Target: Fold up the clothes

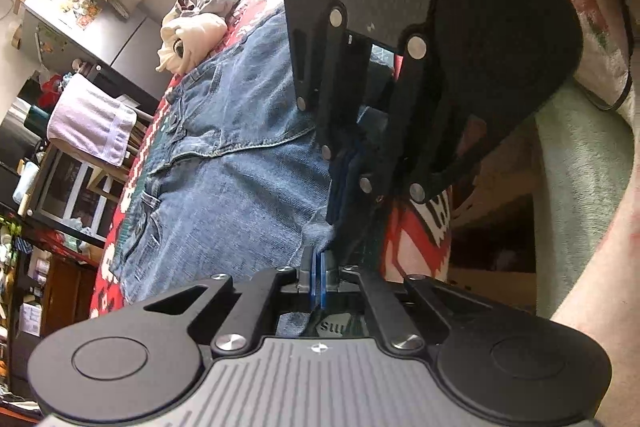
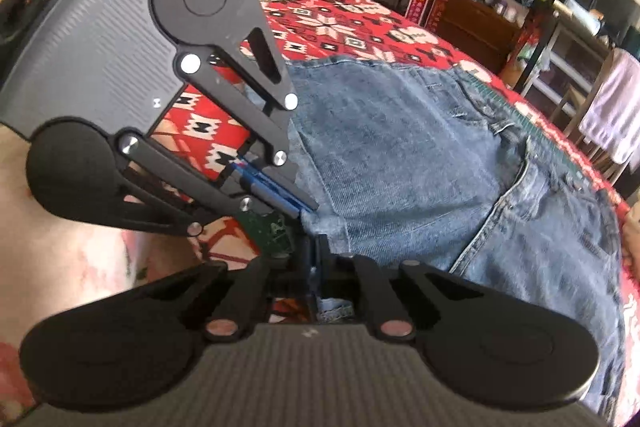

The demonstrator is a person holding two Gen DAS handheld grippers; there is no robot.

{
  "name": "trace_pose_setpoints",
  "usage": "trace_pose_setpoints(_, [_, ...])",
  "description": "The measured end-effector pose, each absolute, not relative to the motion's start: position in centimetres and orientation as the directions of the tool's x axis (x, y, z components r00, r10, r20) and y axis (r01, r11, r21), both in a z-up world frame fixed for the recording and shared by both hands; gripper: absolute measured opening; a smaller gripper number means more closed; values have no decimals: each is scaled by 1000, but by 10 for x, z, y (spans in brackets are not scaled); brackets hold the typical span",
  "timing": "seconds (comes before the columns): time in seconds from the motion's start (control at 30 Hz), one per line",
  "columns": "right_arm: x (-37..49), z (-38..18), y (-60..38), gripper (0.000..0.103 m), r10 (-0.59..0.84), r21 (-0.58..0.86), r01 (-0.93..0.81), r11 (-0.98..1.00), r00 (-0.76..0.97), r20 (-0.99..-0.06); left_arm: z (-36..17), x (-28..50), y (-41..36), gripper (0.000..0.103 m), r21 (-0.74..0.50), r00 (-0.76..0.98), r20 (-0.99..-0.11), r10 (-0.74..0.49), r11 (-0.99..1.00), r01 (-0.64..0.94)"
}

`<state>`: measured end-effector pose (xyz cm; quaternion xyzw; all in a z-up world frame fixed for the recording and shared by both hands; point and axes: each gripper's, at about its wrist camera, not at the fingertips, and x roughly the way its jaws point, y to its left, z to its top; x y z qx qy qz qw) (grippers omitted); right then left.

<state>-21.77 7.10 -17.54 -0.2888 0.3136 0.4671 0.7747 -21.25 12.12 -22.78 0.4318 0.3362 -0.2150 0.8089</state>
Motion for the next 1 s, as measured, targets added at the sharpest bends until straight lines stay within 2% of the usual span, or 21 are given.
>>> trace_pose_setpoints(0.1, [-218, -175, 65, 2, 545, -120, -905, 408, 347, -764, -234, -215, 118, 2, 583, 697, -716, -34, 520, 624])
trace_pose_setpoints(0.2, [-213, -176, 65, 4, 545, -88, -901, 426, 332, -770, -231, -217, 121, 8, 562, 686, -727, -36, 544, 623])
trace_pose_setpoints(0.33, [-207, -173, 60, 8, 561, -23, -897, 441, 296, -773, -228, -224, 134, 9, 555, 680, -733, -4, 574, 602])
trace_pose_setpoints(0.67, [-177, -158, 40, 10, 669, 222, -833, 508, 218, -711, -213, -200, 204, 9, 452, 686, -718, 118, 828, 331])
trace_pose_setpoints(0.87, [-166, -168, 44, 11, 636, 202, -807, 555, 256, -728, -224, -192, 242, 9, 470, 649, -725, 228, 853, 226])
trace_pose_setpoints(1.0, [-172, -178, 34, 10, 615, 202, -790, 579, 260, -744, -224, -196, 261, 9, 423, 649, -724, 232, 893, 152])
